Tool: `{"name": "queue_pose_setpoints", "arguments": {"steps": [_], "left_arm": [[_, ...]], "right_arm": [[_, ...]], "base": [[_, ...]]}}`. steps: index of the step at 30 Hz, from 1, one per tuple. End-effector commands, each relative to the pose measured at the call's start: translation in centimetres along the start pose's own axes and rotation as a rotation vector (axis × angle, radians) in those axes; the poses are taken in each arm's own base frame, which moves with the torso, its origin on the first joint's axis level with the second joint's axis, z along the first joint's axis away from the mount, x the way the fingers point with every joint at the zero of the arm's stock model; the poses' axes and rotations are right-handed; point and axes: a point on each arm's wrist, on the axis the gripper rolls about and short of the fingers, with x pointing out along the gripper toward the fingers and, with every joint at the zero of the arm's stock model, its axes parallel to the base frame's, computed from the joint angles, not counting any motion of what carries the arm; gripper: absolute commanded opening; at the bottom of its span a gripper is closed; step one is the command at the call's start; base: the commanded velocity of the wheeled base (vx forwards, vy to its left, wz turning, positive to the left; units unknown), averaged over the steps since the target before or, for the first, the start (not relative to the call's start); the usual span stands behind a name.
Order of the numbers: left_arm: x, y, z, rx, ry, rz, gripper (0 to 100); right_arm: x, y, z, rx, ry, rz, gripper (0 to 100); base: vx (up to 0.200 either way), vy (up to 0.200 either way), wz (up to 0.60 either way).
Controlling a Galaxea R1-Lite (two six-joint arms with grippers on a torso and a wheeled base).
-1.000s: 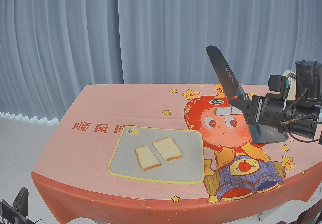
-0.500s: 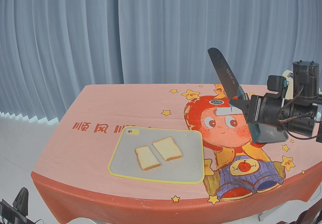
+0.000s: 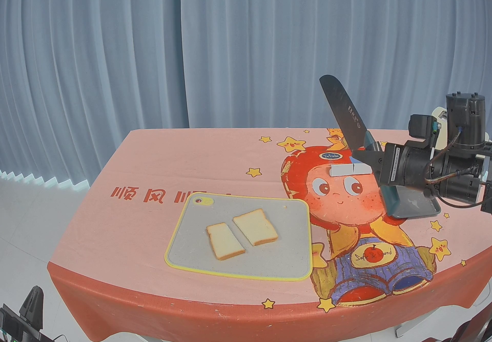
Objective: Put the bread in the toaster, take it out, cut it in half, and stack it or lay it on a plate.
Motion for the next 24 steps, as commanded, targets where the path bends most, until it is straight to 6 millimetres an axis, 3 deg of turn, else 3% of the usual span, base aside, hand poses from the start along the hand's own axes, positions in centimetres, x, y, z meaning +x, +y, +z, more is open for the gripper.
{"name": "queue_pose_setpoints", "arguments": {"steps": [1, 24], "left_arm": [[0.1, 0.0, -0.5, 0.000, 0.012, 0.001, 0], [0.1, 0.0, -0.5, 0.000, 0.012, 0.001, 0]], "right_arm": [[0.4, -0.5, 0.0, 0.007, 0.005, -0.018, 0], [0.2, -2.6, -0.5, 0.035, 0.026, -0.066, 0]], "base": [[0.000, 0.000, 0.00], [0.000, 0.000, 0.00]]}}
